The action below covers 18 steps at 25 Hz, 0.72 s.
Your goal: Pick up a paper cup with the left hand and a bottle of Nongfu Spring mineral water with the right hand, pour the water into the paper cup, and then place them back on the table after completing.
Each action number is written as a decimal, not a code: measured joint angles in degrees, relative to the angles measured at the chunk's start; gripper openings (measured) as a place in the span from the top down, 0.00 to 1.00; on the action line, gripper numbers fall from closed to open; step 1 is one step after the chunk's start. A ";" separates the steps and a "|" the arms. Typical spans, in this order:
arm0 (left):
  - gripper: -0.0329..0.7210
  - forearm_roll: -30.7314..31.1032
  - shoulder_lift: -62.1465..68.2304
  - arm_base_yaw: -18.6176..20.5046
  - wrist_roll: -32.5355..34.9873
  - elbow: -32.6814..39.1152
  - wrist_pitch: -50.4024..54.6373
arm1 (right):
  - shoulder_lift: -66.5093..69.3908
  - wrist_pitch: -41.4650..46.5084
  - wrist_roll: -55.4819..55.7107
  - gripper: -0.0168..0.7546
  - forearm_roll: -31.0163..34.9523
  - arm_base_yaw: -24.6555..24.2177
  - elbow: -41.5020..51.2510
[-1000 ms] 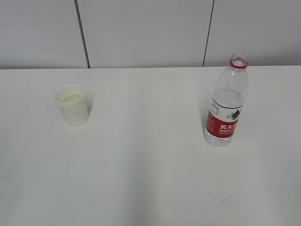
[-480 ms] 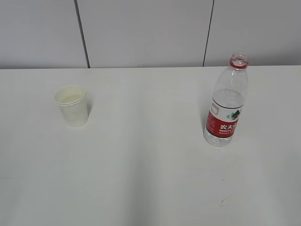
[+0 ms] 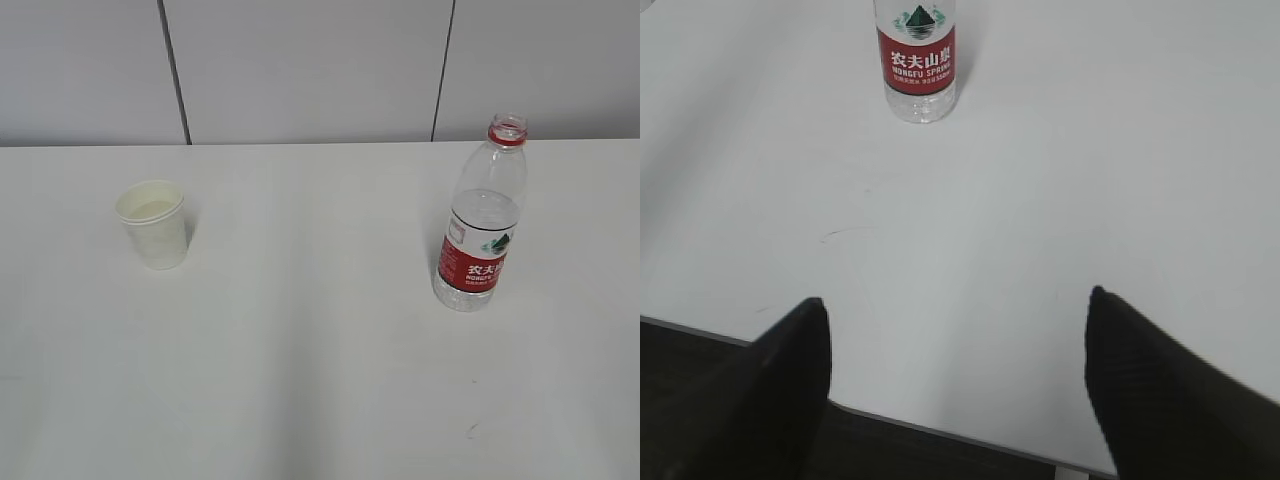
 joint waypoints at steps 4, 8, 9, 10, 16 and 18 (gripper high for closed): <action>0.56 0.00 0.00 0.00 0.00 0.00 0.00 | 0.00 0.00 0.00 0.22 0.00 0.00 0.00; 0.56 0.00 0.00 0.00 0.00 0.00 0.00 | 0.00 0.00 -0.04 0.22 0.00 0.00 0.00; 0.56 0.00 0.00 0.00 0.00 0.00 0.00 | 0.00 0.00 -0.04 0.22 0.00 0.00 0.00; 0.56 0.00 0.00 0.00 0.00 0.00 0.00 | 0.00 0.00 -0.04 0.22 0.00 0.00 0.00; 0.56 0.00 0.00 0.00 0.00 0.00 0.00 | 0.00 -0.08 -0.04 0.22 0.00 0.00 0.00; 0.56 0.00 0.00 0.00 0.00 0.00 0.00 | 0.00 -0.08 -0.04 0.22 0.00 0.00 0.00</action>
